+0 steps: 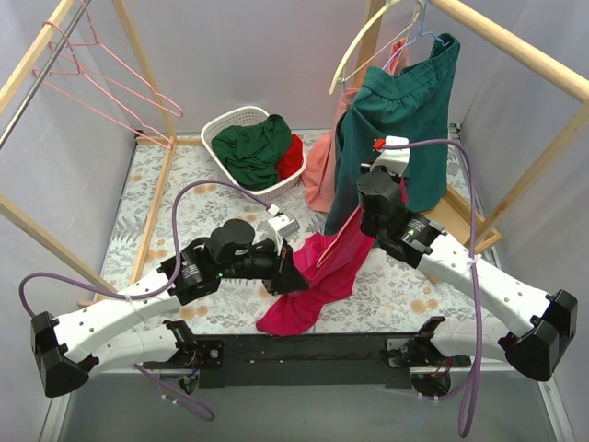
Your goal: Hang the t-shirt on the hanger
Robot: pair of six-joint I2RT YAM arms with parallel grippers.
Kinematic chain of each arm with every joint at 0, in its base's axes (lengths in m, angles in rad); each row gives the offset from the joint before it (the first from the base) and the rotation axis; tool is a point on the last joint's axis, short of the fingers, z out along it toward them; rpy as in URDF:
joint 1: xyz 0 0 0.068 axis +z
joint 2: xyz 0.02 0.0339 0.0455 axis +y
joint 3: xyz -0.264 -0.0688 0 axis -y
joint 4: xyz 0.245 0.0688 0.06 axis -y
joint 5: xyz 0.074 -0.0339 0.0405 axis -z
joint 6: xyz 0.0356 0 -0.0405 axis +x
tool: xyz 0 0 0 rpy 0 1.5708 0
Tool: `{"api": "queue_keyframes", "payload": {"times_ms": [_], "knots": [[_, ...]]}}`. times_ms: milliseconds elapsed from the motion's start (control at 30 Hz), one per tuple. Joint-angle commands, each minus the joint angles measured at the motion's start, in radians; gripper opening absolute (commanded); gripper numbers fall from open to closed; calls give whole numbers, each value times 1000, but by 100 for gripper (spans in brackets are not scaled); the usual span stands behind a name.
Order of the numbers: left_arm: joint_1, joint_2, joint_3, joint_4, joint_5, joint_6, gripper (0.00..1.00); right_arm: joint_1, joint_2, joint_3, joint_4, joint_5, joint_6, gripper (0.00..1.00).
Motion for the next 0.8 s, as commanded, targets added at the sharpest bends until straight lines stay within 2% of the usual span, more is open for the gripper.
{"api": "queue_keyframes", "payload": {"times_ms": [0, 300, 633, 733, 767], "knots": [[-9, 2, 78, 21, 56, -4, 0, 5, -20, 29, 76, 95, 12, 1], [-9, 137, 259, 30, 23, -27, 0, 57, -6, 72, 79, 151, -12, 1], [-9, 369, 504, -93, -181, 22, 4, 188, -12, 121, 78, 198, -64, 1], [-7, 381, 555, -97, -250, 48, 5, 225, -34, 115, 61, 181, -60, 1], [-7, 386, 569, -103, -263, 53, 8, 232, -41, 101, 56, 161, -55, 1]]}}
